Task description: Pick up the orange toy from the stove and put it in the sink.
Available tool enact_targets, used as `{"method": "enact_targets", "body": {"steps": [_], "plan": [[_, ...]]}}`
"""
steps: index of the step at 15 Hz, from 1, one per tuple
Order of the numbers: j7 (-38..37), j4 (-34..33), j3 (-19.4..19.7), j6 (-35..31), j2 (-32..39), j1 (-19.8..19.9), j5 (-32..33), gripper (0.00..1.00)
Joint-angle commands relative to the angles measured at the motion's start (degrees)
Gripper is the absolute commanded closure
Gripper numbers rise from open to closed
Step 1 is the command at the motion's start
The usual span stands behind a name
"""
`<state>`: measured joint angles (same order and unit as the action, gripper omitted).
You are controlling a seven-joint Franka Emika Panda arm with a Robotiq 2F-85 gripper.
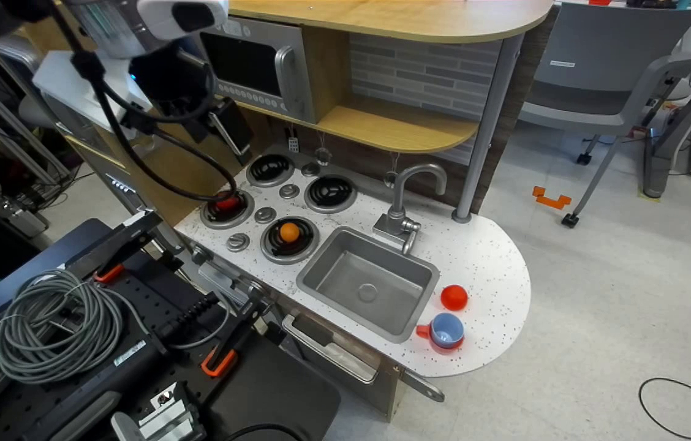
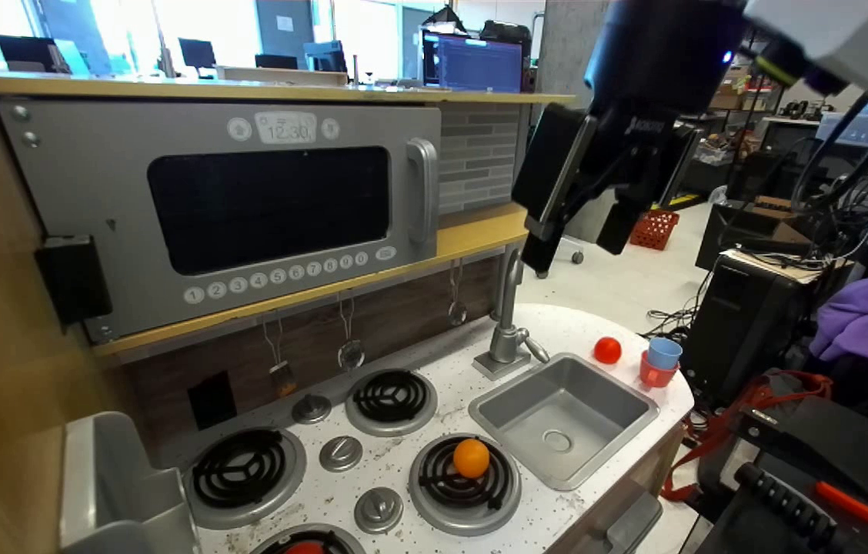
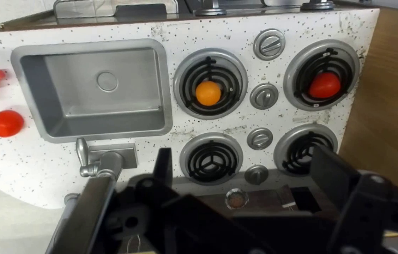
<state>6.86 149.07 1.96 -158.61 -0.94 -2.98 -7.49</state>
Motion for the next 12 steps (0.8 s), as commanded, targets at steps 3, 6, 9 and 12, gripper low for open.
{"method": "enact_targets", "body": {"steps": [3, 6, 9, 12], "plan": [[1.1, -7.5, -1.5, -2.1, 12.6, 1.7, -0.3, 0.0], [-0.2, -10.6, -1.9, -2.3, 18.0, 1.9, 1.3, 0.0], [-0.8, -13.6, -1.9, -1.8, 22.9, 2.0, 2.5, 0.0], [-1.6, -16.0, -1.5, -1.4, 27.2, 1.7, 3.9, 0.0]]}}
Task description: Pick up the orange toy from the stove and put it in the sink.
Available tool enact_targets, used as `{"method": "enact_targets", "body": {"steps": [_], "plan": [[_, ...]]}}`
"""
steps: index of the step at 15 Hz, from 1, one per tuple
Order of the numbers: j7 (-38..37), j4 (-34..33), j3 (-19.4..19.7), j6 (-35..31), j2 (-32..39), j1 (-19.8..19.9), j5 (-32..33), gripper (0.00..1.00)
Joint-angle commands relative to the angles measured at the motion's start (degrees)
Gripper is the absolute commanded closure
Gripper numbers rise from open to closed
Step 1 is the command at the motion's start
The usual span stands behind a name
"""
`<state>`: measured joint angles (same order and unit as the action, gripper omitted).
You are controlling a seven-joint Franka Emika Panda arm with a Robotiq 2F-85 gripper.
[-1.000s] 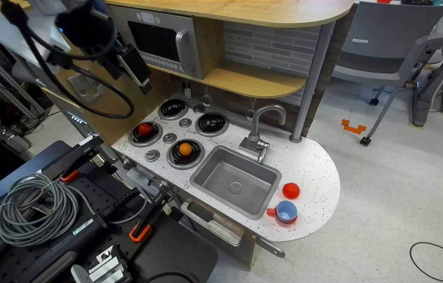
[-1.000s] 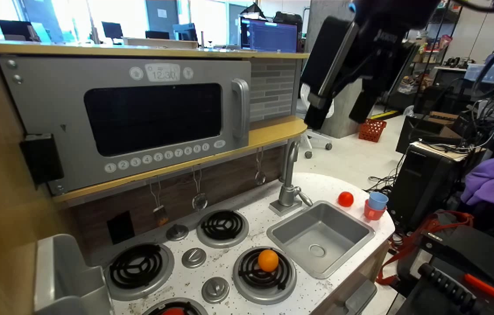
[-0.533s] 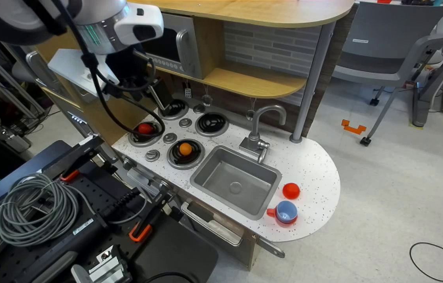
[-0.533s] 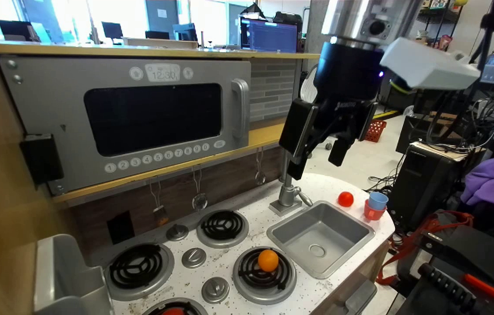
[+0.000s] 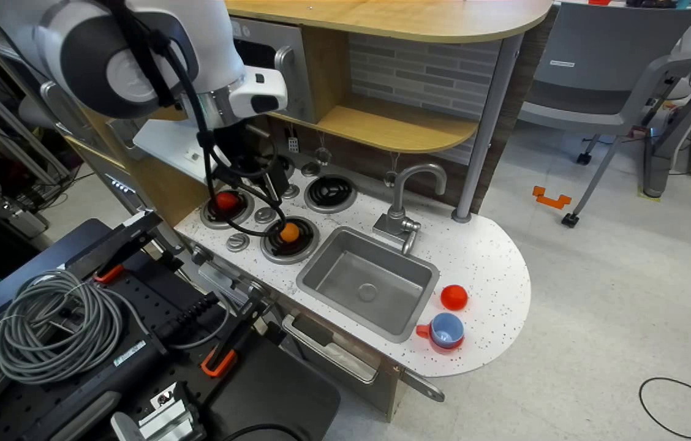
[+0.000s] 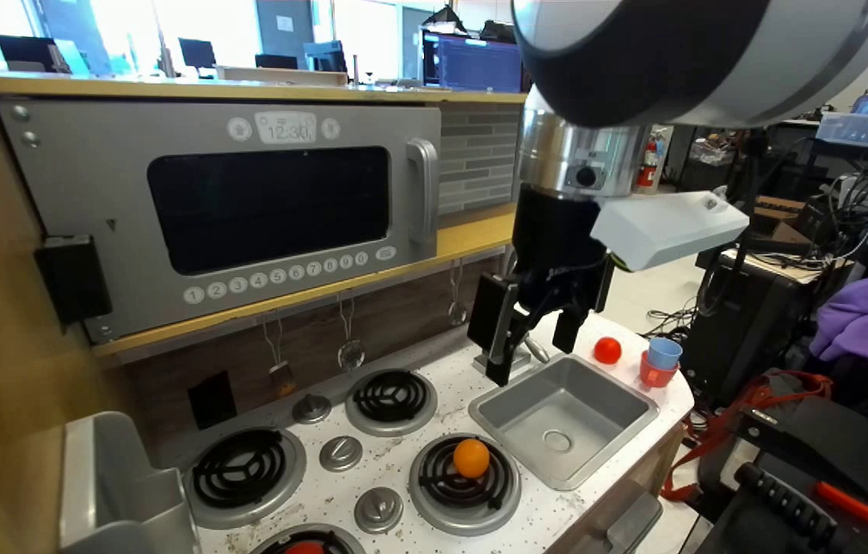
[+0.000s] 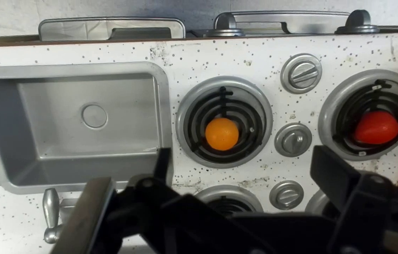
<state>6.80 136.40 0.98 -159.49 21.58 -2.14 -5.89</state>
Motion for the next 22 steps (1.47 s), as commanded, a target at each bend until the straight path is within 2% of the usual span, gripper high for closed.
{"method": "enact_targets", "body": {"steps": [1, 8, 13, 22], "plan": [[-1.9, -3.8, -0.2, -0.9, 6.0, 0.6, 2.8, 0.0], [-6.0, -9.4, 1.8, -0.5, 15.6, -0.9, 7.5, 0.0], [-6.5, -15.4, 0.8, 1.3, 19.8, -0.1, 6.9, 0.0], [-8.8, -23.5, 1.7, 3.2, 25.8, -2.3, 7.6, 0.0]]}}
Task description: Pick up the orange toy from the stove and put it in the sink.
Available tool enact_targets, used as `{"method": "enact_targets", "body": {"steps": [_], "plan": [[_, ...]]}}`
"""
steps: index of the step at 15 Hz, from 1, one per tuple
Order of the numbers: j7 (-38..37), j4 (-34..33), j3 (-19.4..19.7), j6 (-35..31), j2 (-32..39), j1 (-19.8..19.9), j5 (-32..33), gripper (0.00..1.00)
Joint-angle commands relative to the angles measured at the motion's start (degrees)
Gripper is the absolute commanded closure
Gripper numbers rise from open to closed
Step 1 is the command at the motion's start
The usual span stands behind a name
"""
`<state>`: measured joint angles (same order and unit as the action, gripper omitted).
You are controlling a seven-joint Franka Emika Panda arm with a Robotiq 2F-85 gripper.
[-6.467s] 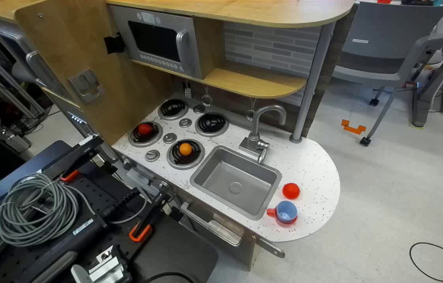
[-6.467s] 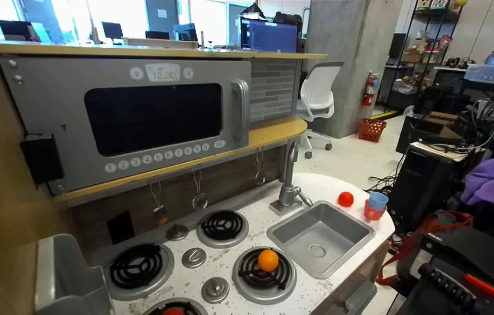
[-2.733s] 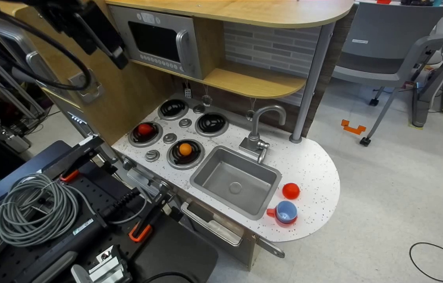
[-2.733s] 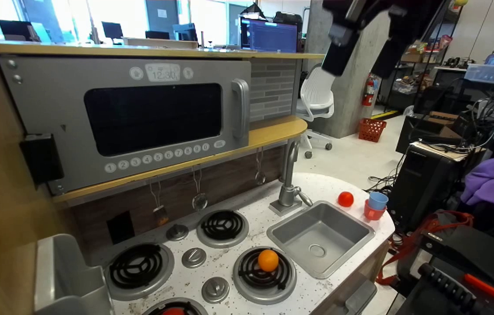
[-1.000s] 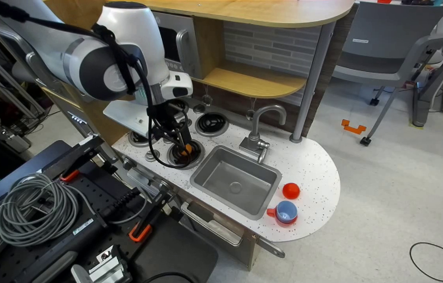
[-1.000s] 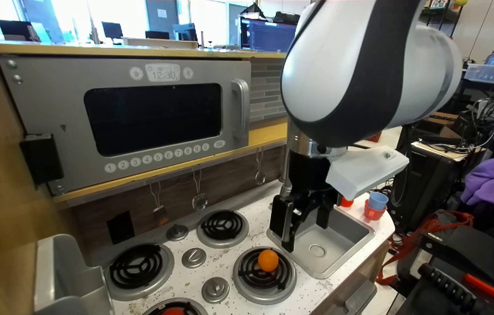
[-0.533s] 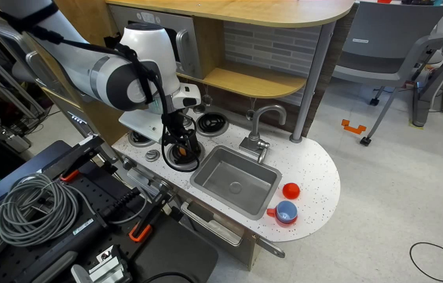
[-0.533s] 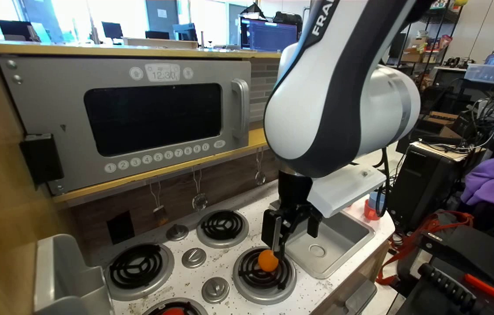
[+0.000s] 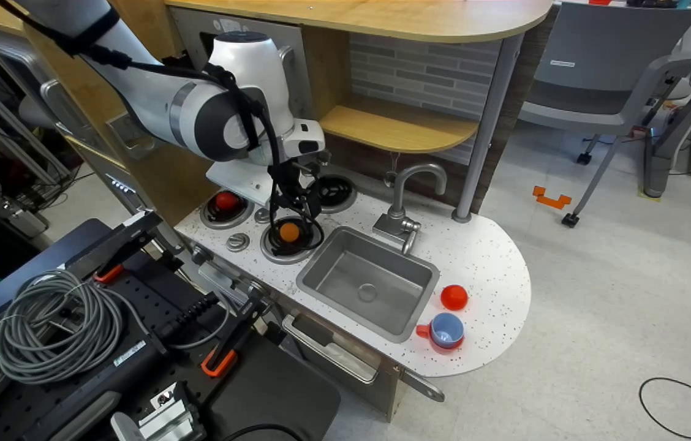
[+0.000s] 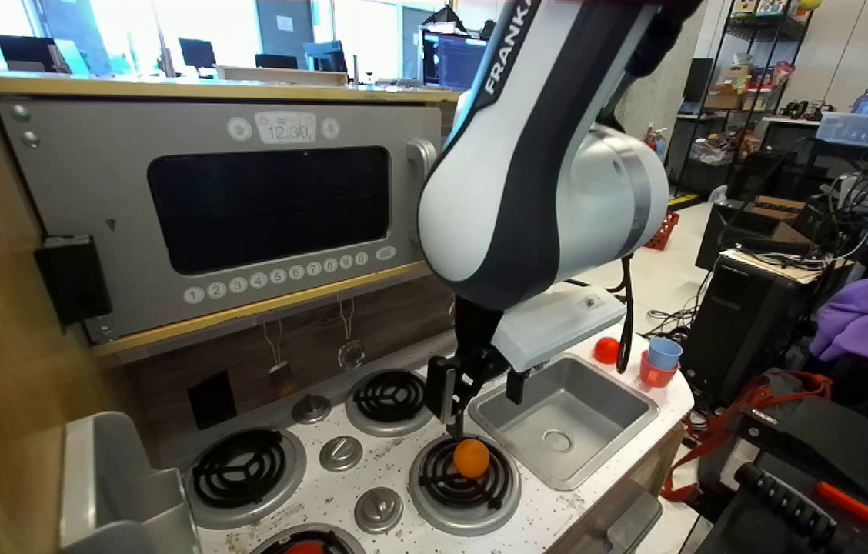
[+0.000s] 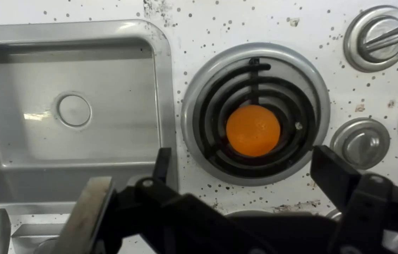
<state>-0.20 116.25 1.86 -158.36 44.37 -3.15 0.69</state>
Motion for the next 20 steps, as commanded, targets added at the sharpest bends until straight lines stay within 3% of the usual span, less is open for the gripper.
{"method": "enact_targets", "body": {"steps": [1, 10, 12, 16, 19, 20], "plan": [[-1.9, -3.9, 0.9, 2.4, 3.7, -1.5, 1.1, 0.0], [-2.2, -8.8, 1.5, 4.3, 9.2, -3.1, 1.7, 0.0], [-2.2, -9.6, 1.6, 4.3, 10.0, -3.3, 1.7, 0.28], [-1.7, -10.1, 1.4, 4.3, 10.5, -3.3, 1.8, 0.6], [-0.3, -8.2, 1.4, 3.4, 8.7, -2.9, 2.6, 0.79], [0.0, -7.3, 1.5, 3.1, 8.1, -2.8, 3.0, 0.79]]}}
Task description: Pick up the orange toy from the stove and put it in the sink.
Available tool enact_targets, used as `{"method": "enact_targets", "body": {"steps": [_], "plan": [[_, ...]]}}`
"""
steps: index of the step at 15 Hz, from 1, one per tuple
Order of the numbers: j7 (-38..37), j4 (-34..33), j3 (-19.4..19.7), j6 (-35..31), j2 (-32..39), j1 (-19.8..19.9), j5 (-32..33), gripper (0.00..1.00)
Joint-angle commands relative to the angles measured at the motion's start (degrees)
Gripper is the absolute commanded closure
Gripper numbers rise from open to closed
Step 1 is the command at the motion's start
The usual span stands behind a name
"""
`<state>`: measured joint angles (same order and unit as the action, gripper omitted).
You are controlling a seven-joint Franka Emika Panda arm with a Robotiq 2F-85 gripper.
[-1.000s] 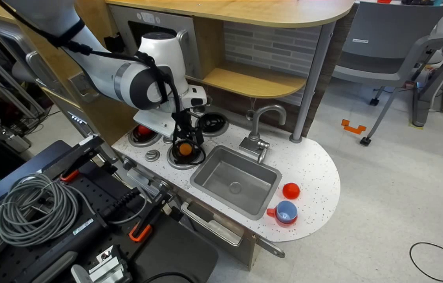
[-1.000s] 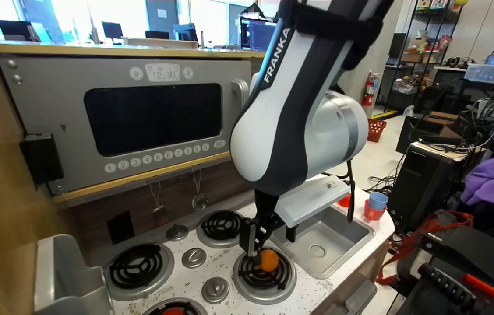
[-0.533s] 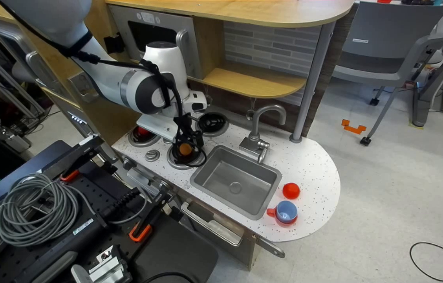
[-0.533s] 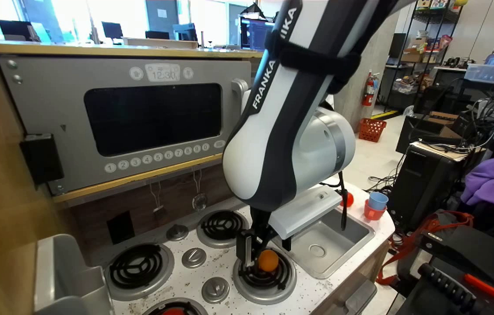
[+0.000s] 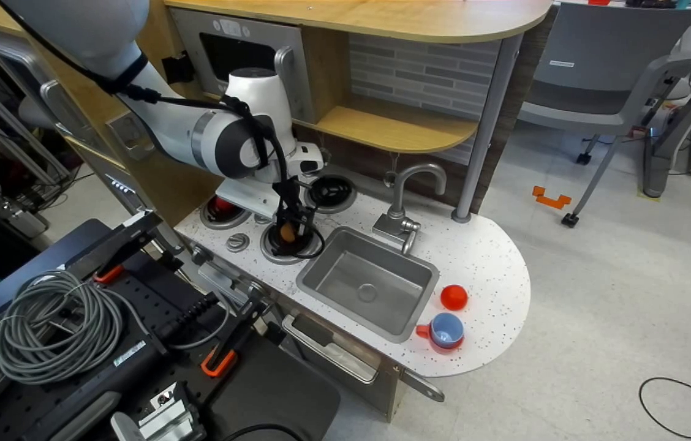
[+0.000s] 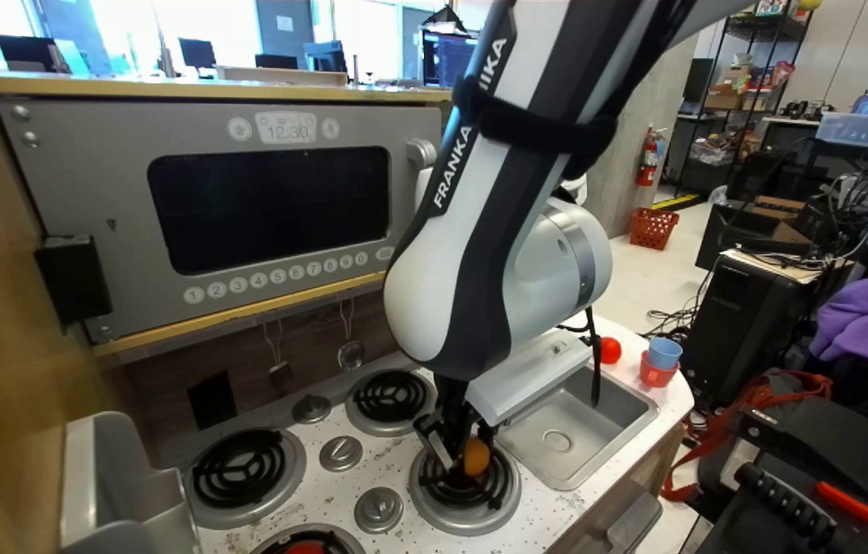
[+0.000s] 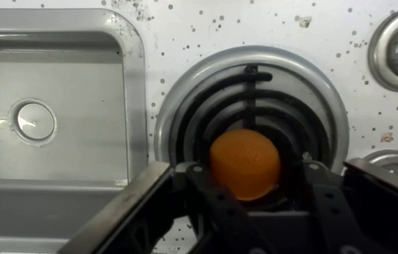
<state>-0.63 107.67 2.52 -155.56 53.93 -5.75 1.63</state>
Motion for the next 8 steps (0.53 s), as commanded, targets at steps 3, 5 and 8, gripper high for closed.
{"method": "enact_targets", "body": {"steps": [3, 5, 8], "plan": [[1.5, 4.2, 0.9, 0.0, -3.9, 1.3, 2.6, 0.79], [2.3, 6.8, 1.6, -0.9, -6.0, 2.6, 2.9, 0.79], [3.5, 9.5, 2.9, -0.6, -8.7, 5.0, 2.8, 0.79]]}}
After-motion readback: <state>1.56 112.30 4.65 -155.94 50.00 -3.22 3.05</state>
